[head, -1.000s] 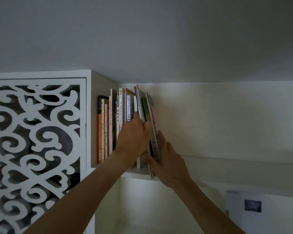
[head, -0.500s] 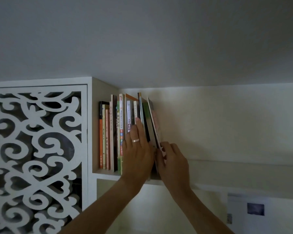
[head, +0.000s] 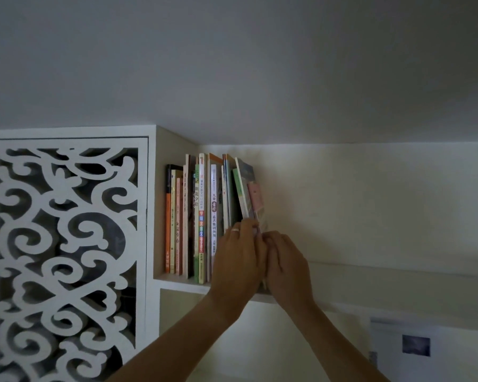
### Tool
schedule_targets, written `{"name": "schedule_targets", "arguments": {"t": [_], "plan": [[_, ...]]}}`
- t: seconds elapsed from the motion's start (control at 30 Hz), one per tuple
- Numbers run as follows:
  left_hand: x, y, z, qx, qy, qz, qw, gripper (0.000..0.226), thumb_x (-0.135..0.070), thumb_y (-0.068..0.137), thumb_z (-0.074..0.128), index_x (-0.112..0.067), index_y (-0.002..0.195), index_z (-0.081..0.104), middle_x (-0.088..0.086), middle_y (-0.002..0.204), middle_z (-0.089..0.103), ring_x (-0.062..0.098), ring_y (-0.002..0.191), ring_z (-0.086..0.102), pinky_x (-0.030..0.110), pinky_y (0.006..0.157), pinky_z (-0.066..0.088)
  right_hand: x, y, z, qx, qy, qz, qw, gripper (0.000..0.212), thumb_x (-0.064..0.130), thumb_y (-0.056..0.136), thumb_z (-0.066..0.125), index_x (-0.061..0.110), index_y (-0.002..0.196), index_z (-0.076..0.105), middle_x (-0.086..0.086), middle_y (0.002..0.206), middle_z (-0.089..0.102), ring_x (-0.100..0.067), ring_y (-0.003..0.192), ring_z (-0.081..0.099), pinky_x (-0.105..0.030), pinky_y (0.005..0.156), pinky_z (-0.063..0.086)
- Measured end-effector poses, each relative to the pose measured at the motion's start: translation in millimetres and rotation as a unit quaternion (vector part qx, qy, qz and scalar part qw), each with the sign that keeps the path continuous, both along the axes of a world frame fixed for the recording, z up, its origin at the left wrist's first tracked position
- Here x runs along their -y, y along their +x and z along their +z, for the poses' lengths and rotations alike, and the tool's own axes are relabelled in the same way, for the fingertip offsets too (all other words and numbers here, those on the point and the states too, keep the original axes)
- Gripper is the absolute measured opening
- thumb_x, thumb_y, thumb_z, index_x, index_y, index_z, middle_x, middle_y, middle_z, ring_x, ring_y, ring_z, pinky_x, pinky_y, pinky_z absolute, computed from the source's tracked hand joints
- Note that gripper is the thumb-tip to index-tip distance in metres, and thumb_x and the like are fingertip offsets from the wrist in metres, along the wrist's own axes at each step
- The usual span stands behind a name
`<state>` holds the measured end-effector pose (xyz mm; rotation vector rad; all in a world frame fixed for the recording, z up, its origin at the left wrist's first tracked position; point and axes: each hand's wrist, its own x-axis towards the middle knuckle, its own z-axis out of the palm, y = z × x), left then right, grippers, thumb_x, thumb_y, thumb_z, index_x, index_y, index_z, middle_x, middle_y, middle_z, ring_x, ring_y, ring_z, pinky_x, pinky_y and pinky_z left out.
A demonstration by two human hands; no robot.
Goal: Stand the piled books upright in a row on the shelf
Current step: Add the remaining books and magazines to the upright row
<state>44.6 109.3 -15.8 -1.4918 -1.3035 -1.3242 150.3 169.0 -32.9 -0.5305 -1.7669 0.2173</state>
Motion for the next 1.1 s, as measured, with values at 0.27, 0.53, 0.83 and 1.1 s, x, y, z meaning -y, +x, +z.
{"name": "schedule_targets", "arguments": {"t": [0.27,0.53,0.83,1.1], "plan": [[15.1,21.8,14.1,0.156,-0.075,-0.027,0.985,0.021,-0.020,0.100,0.059,-0.019,0.113,0.043,0.007,0.105,0.072,0.015,0.074,0.070,0.022,0.056,0.058,-14.6,7.8,7.8,0.028,-0.180,0.060,0.981,0.020,0.037,0.101,0.059,0.023,0.117,0.059,0.005,0.108,0.069,-0.003,0.090,0.064,-0.017,0.069,0.050],[44.1,23.1,16.4,0.110,-0.048,-0.212,0.970,0.055,-0.027,0.107,0.043,-0.026,0.157,0.019,-0.002,0.098,0.071,0.012,0.072,0.074,0.032,0.063,0.065,-18.4,-0.8,7.5,0.057,-0.211,0.018,0.976,0.027,0.039,0.104,0.052,0.018,0.121,0.057,0.000,0.110,0.069,-0.018,0.094,0.069,-0.046,0.082,0.062],[31.7,-38.8,-17.1,-0.131,-0.148,-0.046,0.979,0.099,-0.011,0.097,0.069,-0.025,0.167,0.000,0.010,0.155,0.050,0.018,0.139,0.055,0.045,0.110,0.052,-15.5,-4.5,3.1,0.074,-0.144,-0.016,0.987,0.020,0.034,0.107,0.047,0.024,0.124,0.051,0.000,0.105,0.065,-0.018,0.092,0.066,-0.030,0.078,0.054],[30.2,-4.6,-35.0,-0.155,-0.200,-0.029,0.967,0.139,-0.061,0.079,0.075,-0.010,0.160,-0.026,0.008,0.173,-0.020,0.023,0.161,-0.015,0.048,0.131,0.004,-11.6,-5.1,7.3,0.078,-0.180,0.018,0.980,0.024,0.034,0.103,0.056,0.015,0.118,0.054,-0.004,0.106,0.067,-0.022,0.093,0.067,-0.041,0.089,0.058]]}}
